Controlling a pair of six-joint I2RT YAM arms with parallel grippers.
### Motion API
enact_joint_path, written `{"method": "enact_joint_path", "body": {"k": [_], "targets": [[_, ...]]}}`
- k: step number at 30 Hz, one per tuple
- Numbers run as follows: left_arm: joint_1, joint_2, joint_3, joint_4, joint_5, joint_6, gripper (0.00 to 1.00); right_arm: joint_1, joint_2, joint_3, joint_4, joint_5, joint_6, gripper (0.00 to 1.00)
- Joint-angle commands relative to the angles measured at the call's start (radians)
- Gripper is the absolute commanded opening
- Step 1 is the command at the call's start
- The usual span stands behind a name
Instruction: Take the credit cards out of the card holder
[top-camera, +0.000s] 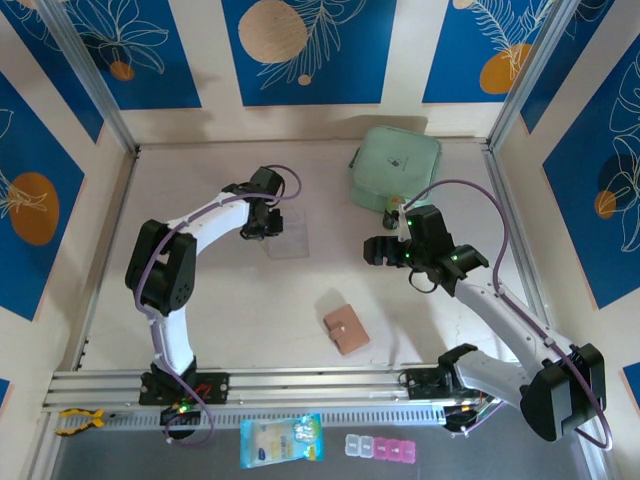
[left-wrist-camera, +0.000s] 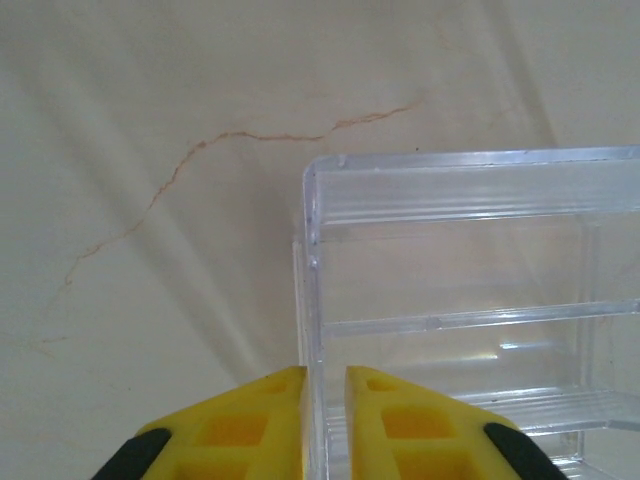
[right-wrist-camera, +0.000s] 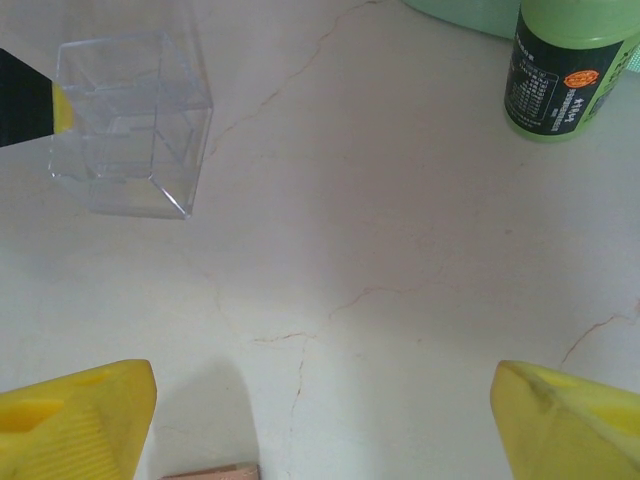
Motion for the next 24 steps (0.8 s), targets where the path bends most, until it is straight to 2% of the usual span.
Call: {"method": "enact_joint_path", "body": {"k": [1,12,24], "targets": [[-0.009,0.021,-0.001,-0.01,-0.009,-0.002,0.15,0.006,-0.029,0.022,-0.023,0.008,0.009,0.87],[-0.029,0.016,0.028,-0.028,-0.02,0.002,0.07,0.006,-0.033,0.023,-0.022,0.012,0.01,0.87],[-0.148,0.122,0.184,-0.059,-0.002,-0.057,0.05,0.007,-0.036,0.012,-0.008,0.016,0.005,0.87]]}}
